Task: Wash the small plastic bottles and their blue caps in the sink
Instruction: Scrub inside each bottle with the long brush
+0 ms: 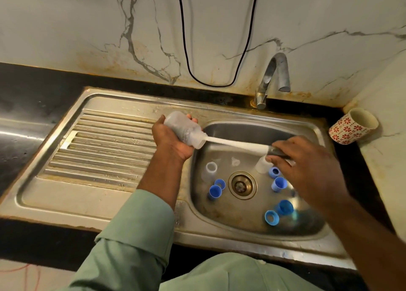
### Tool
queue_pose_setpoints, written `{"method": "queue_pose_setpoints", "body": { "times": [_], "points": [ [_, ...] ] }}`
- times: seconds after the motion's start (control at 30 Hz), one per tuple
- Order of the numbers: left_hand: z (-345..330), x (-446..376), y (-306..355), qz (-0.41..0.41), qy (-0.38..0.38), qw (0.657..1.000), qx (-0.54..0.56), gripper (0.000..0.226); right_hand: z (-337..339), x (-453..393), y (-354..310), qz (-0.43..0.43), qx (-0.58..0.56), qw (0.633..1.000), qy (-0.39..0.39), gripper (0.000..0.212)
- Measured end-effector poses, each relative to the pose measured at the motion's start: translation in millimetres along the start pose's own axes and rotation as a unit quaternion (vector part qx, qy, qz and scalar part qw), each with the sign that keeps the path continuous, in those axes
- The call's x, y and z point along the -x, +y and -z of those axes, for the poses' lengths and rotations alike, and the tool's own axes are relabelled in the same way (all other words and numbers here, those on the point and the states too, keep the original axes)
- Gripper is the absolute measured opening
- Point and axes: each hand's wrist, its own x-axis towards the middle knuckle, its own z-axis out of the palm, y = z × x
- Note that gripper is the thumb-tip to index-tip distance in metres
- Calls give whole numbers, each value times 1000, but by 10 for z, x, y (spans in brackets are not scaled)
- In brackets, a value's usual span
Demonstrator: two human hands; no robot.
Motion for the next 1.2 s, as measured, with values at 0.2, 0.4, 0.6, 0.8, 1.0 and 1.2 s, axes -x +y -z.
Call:
{"method": "queue_pose_setpoints", "body": {
  "times": [0.2,0.4,0.6,0.8,1.0,1.2],
  "points": [
    [36,23,61,37,-8,999,18,40,-118,22,94,59,61,988,125,50],
    [-51,66,142,14,-27,996,82,45,-305,135,72,-79,-325,927,-171,38],
    [-205,105,202,-136,59,974,169,51,-457,306,-341,-162,-461,865,-114,16],
    [-52,-17,278,-225,134,957,122,46,53,247,-496,-218,-465,800,-310,43],
    [46,5,253,-268,130,953,48,38,506,-6,-460,-7,-133,958,-255,32],
    [181,-25,263,-102,-19,995,-3,51,754,-426,-101,251,217,917,221,31]
  ]
}}
